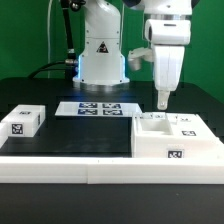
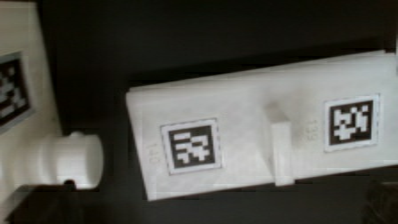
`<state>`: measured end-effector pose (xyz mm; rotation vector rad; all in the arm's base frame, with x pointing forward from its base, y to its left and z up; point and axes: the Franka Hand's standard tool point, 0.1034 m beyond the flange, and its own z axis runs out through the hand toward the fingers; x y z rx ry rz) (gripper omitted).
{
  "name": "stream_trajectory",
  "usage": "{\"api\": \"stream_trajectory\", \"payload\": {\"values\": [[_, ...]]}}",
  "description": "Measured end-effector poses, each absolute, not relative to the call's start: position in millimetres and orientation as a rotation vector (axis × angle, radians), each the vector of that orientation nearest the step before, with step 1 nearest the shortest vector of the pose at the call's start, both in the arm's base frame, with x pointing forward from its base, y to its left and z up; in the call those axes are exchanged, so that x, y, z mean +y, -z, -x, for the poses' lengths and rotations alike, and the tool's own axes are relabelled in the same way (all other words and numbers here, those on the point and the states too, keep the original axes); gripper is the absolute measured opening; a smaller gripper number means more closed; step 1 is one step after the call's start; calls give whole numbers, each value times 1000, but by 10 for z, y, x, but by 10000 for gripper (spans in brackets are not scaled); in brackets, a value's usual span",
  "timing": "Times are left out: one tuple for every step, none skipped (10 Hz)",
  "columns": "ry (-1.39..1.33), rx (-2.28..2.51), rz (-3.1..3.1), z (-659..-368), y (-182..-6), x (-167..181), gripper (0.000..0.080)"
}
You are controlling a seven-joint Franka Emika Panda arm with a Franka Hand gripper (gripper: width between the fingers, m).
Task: Assemble cabinet
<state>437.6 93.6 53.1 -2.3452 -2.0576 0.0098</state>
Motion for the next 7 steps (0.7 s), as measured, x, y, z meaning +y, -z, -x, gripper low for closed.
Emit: {"api": "stream_trajectory", "payload": {"values": [[-19, -2047, 2344, -4352, -477, 916, 797], [-28, -2038, 2344, -4327, -438, 912, 797], [-32, -2034, 2344, -4316, -423, 918, 797], [-36, -2030, 2343, -4306, -407, 919, 797], [-41, -2027, 2342, -4294, -390, 918, 797], [-40, -2027, 2343, -4296, -391, 917, 797], [-41, -2027, 2343, -4296, -390, 917, 797]]}}
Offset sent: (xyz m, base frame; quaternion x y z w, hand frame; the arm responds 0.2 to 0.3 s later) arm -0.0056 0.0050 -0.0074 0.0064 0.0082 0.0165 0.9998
